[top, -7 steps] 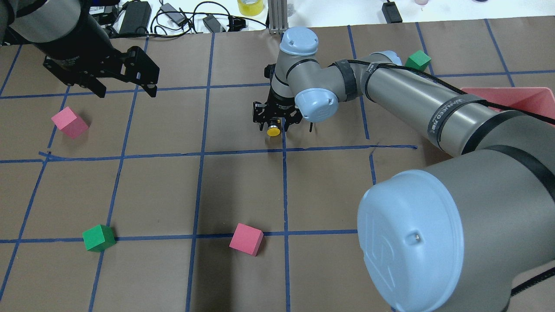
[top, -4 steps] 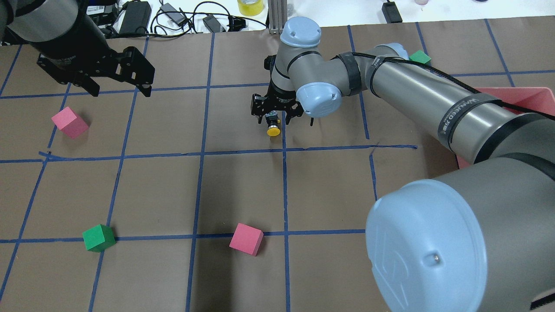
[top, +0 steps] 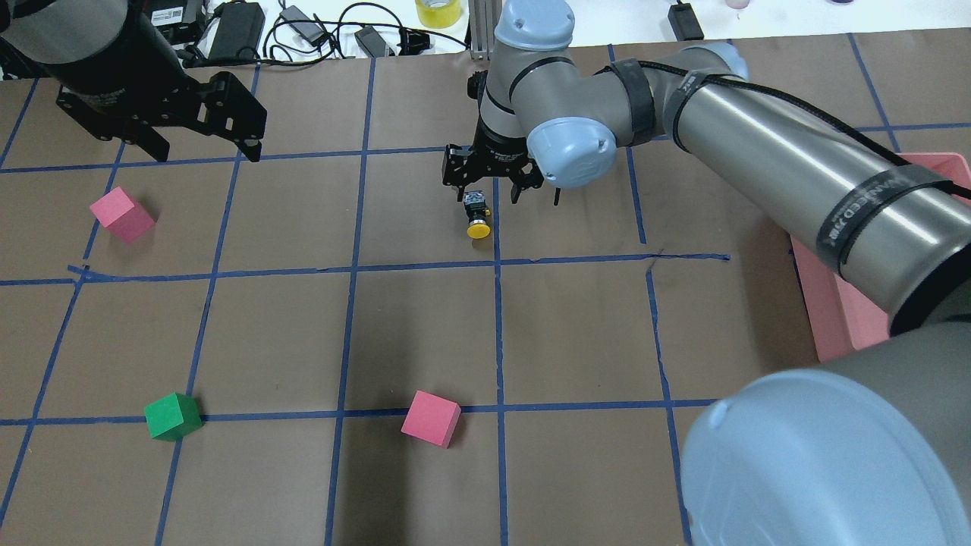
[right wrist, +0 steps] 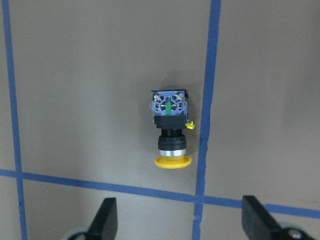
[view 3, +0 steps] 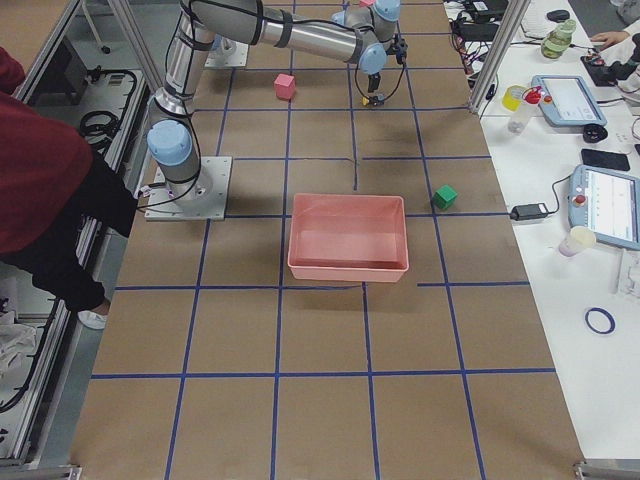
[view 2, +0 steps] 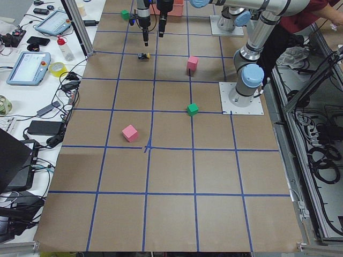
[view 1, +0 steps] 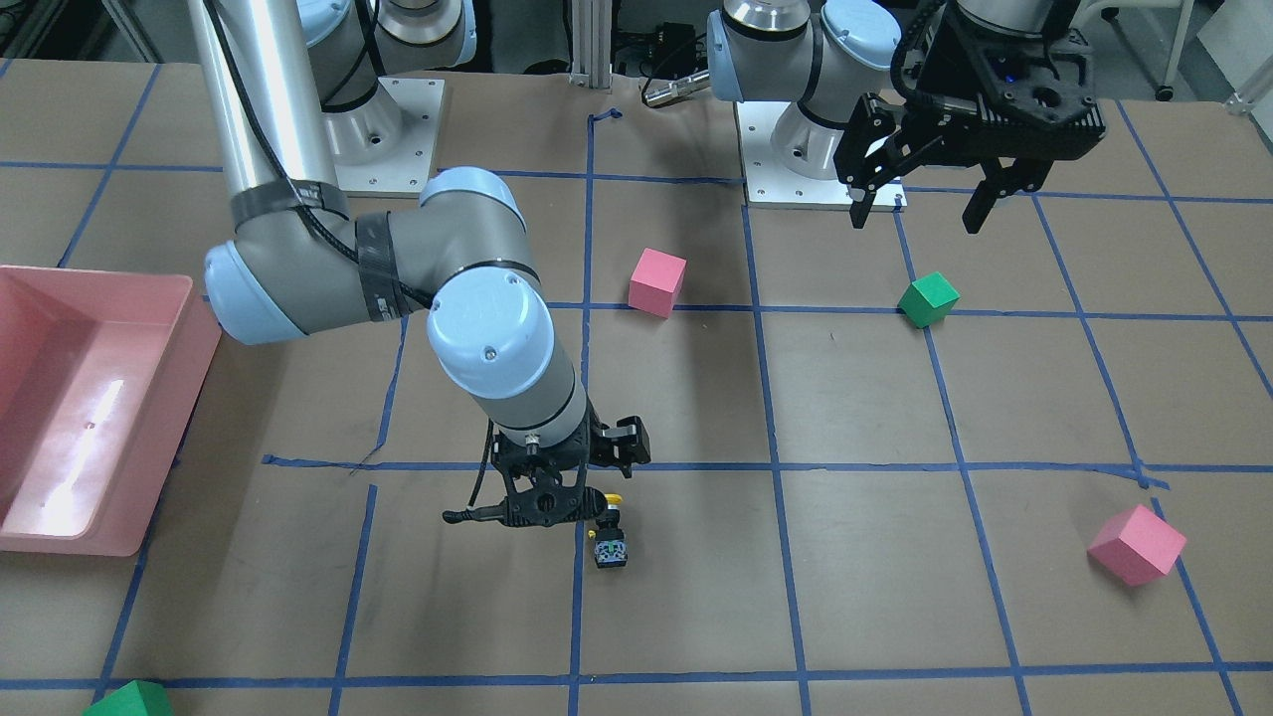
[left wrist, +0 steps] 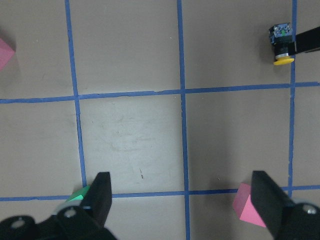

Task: Align button upright
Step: 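Raise the right gripper away from the lying switch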

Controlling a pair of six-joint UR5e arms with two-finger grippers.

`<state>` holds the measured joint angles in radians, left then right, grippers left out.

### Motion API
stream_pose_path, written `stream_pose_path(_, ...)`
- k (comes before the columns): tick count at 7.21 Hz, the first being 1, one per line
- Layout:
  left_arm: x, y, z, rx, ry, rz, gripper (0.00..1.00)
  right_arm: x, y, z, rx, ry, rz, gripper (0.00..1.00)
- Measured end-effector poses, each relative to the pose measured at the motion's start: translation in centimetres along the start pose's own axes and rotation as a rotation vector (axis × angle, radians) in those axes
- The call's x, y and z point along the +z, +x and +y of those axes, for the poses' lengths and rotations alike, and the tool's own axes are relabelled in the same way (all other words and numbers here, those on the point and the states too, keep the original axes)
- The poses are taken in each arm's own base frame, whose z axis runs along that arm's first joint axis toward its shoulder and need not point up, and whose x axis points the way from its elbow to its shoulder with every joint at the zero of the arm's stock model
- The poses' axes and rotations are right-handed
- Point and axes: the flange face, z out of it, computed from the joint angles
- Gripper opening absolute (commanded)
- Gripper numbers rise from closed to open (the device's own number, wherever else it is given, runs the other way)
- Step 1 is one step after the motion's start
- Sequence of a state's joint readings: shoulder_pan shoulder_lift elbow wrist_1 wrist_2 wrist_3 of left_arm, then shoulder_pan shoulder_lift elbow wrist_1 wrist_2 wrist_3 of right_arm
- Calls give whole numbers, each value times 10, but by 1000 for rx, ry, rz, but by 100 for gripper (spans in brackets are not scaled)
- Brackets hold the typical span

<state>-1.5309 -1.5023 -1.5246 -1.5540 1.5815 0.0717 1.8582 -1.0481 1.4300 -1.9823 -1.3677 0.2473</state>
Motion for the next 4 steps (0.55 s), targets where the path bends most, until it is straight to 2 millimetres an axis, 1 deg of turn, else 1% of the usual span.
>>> stream_pose_path(1,4,-2,-5,-7,-5,3,100,-16,4,6,10,-11,10,88)
stream_pose_path(2,12,-4,-10,-13,-19,5,100,-35,13,11,24,-23,16,88)
stream_pose_path(3,20,-3,-13,-14,-32,6,100,-60,32,15,44,-37,19,89)
stream_pose_path(4,32,0,-12,-10,-50,6,100,-88,56,19,59,-50,21,89)
